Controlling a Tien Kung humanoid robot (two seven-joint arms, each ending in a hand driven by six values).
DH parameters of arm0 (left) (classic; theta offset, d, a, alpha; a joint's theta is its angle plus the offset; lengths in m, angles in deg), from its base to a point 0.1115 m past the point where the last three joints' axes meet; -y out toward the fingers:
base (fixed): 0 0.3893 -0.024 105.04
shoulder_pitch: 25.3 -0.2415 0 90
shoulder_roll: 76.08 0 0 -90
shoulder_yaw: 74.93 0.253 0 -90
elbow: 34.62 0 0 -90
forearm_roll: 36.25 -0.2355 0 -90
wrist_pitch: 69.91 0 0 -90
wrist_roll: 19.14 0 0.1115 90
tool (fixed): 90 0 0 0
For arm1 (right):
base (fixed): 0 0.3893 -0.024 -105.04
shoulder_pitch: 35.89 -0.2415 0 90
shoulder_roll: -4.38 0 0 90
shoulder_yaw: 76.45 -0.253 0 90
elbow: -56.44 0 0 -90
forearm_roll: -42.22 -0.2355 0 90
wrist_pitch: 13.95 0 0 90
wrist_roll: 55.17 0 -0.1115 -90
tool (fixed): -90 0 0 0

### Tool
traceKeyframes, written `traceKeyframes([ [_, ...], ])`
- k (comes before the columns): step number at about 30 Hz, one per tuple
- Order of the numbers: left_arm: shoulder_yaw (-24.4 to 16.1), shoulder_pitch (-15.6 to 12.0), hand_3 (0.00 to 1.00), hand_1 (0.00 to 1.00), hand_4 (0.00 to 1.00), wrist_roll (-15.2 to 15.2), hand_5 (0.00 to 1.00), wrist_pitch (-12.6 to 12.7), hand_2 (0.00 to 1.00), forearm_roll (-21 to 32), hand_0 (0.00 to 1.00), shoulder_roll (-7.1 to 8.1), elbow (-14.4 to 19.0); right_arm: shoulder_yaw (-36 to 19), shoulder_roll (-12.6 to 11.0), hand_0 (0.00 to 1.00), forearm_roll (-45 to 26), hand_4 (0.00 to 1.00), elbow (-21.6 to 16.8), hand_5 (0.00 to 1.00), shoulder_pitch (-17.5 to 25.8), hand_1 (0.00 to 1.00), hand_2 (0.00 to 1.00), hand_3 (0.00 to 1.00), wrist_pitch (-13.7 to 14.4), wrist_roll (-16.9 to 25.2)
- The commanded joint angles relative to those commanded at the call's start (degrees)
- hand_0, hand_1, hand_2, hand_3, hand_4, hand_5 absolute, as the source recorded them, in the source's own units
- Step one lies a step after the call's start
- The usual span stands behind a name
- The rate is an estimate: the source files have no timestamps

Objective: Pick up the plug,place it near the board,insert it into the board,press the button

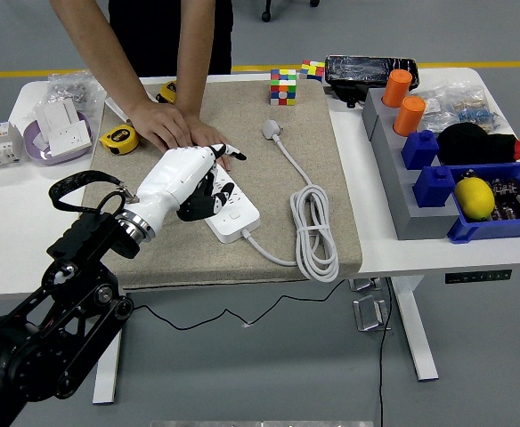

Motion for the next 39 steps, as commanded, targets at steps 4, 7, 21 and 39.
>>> traceKeyframes([
  [4, -2.8, -3.0, 0.620, 0.829, 0.998, -3.7, 0.517, 2.4, 0.742, 6.5, 0.798, -0.99, 3.8, -0.1, 0.1, 0.805, 0.1, 0.998, 0.0, 0.998, 0.2, 0.765, 0.750, 0.777, 0.0, 0.0],
  [7, -4.0, -4.4, 0.620, 0.829, 0.998, -3.6, 0.517, -0.8, 0.742, 14.0, 0.798, -1.25, 4.7, 0.0, 0.1, 0.805, 0.1, 0.998, 0.0, 0.998, 0.2, 0.765, 0.750, 0.777, -0.1, 0.0],
  [21, -7.3, -8.6, 0.998, 0.998, 0.998, -1.2, 0.677, -6.3, 0.998, 47.9, 0.998, -2.20, 4.7, 0.3, 0.2, 0.806, 0.0, 0.998, 0.0, 0.998, 0.6, 0.764, 0.750, 0.777, 0.0, -0.1],
  [39, -1.8, -2.4, 0.895, 0.413, 0.704, 0.3, 0.094, -4.5, 0.404, 17.2, 0.330, 1.33, -0.4, 0.1, 0.1, 0.805, -0.1, 0.998, -0.1, 0.998, 0.1, 0.765, 0.751, 0.778, 0.0, -0.1],
])
